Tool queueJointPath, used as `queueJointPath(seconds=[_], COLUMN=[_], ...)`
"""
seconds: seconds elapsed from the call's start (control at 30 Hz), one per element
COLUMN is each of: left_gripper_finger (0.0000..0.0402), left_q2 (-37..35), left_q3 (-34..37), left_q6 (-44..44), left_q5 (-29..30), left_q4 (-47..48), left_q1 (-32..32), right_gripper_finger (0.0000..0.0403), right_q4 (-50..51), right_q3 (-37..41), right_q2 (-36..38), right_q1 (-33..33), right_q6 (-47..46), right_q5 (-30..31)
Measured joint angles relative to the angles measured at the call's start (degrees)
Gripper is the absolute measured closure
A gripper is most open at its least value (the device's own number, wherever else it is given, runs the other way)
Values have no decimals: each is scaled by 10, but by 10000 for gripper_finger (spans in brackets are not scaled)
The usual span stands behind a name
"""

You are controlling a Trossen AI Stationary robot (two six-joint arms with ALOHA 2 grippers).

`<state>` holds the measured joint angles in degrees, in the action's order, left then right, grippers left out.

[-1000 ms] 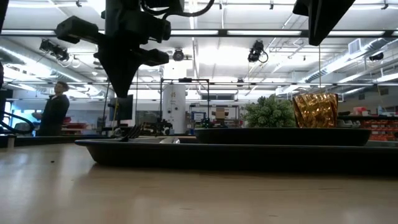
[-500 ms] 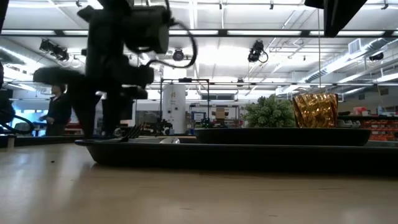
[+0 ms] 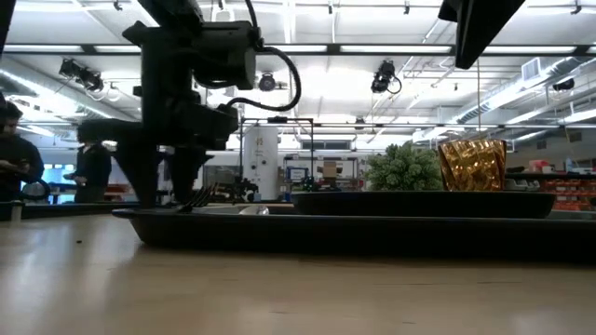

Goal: Pick and place plate/cup/fork/spoon on tray
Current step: Put the orange fork on the black serving tray

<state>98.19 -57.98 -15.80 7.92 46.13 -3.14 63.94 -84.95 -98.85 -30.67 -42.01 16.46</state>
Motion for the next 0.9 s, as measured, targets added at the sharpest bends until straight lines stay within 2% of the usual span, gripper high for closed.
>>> queueJointPath(seconds=[0.07, 0.23, 0.33, 0.53, 0.7, 0.9], left_gripper_finger=[156, 167, 175, 206, 260, 362], left_q2=[0, 0, -2, -3, -3, -2], left_q3=[2, 46, 75, 85, 85, 86], left_q6=[-1, 12, 14, 16, 2, 25], left_q5=[-12, -98, -99, -96, -94, -100], left_q4=[-33, -176, -225, -232, -238, -236], left_q1=[10, 31, 33, 29, 20, 20], right_gripper_finger=[315, 315, 315, 315, 315, 315], right_q4=[0, 0, -2, -2, -2, -3], right_q3=[0, 0, 0, 0, 0, 0], right_q2=[0, 0, 0, 0, 0, 0], right_q1=[3, 4, 4, 5, 14, 25], right_q6=[2, 2, 0, 1, 2, 8], right_q5=[0, 3, 2, 0, 3, 4])
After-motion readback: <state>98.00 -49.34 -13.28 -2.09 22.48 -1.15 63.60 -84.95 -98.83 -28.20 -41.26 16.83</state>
